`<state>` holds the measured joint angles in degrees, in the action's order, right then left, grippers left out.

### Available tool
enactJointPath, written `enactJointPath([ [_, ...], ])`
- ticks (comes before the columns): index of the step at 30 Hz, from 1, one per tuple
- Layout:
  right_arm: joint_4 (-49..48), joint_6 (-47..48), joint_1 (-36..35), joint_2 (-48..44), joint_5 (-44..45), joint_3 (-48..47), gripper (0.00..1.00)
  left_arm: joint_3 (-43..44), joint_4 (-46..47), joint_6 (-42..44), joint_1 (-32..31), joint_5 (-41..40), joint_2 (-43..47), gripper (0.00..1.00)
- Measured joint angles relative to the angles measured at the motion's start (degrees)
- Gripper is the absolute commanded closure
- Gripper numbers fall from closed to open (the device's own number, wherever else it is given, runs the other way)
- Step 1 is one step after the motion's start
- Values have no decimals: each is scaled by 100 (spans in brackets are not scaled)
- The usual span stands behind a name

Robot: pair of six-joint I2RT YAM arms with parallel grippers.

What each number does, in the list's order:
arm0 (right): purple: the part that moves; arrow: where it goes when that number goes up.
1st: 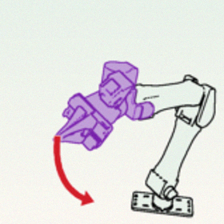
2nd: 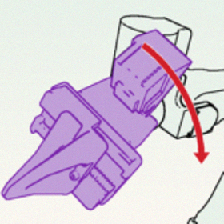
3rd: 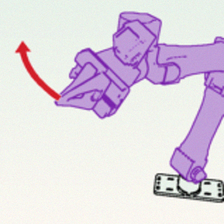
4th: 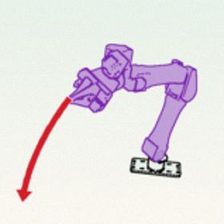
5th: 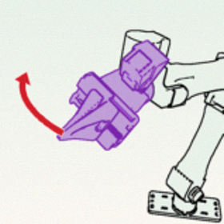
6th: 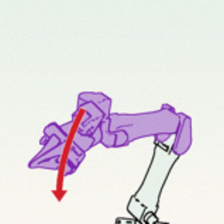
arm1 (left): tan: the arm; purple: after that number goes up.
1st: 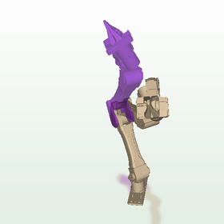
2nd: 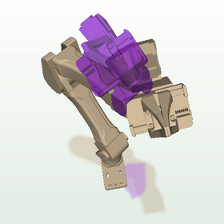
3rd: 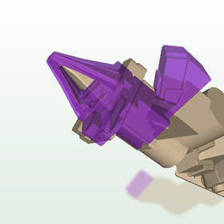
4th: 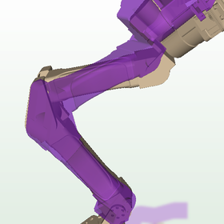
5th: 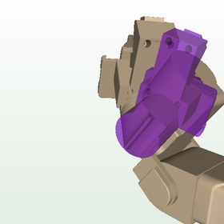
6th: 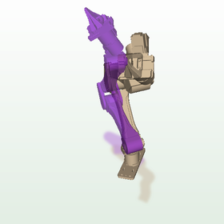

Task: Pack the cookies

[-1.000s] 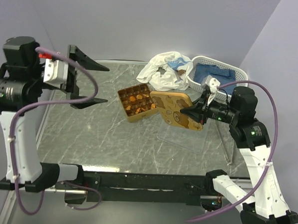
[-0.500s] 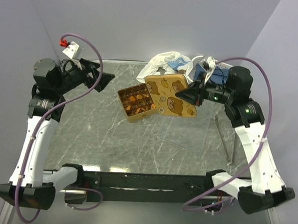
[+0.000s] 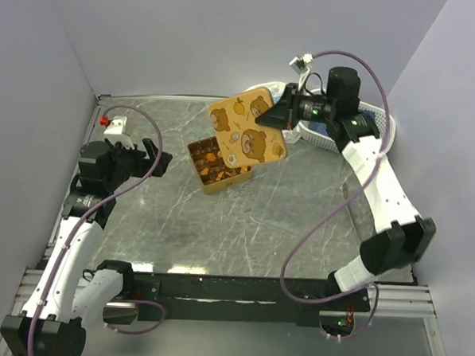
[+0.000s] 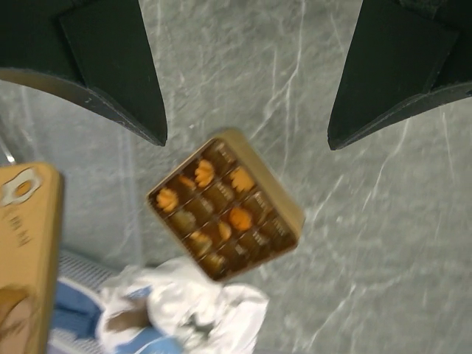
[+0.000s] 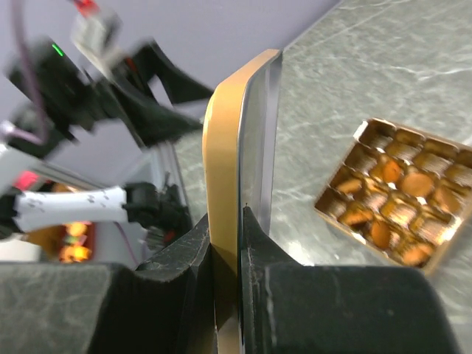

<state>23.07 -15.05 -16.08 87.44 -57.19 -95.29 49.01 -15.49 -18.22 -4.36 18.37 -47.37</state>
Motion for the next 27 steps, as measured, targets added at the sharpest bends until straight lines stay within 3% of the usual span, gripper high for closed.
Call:
enactJointPath([
  [5, -435, -813, -85, 1036, -293, -601, 100, -739, 188, -39, 4, -358, 37, 4],
  [17, -1460, -2726, -446, 3893, -765, -2262, 100, -776, 101, 101, 59, -1034, -85, 4],
  [27, -2166, -3729, -531, 4948, -946, -2559, 100, -776, 59, 162, 227, -986, -472, 3],
])
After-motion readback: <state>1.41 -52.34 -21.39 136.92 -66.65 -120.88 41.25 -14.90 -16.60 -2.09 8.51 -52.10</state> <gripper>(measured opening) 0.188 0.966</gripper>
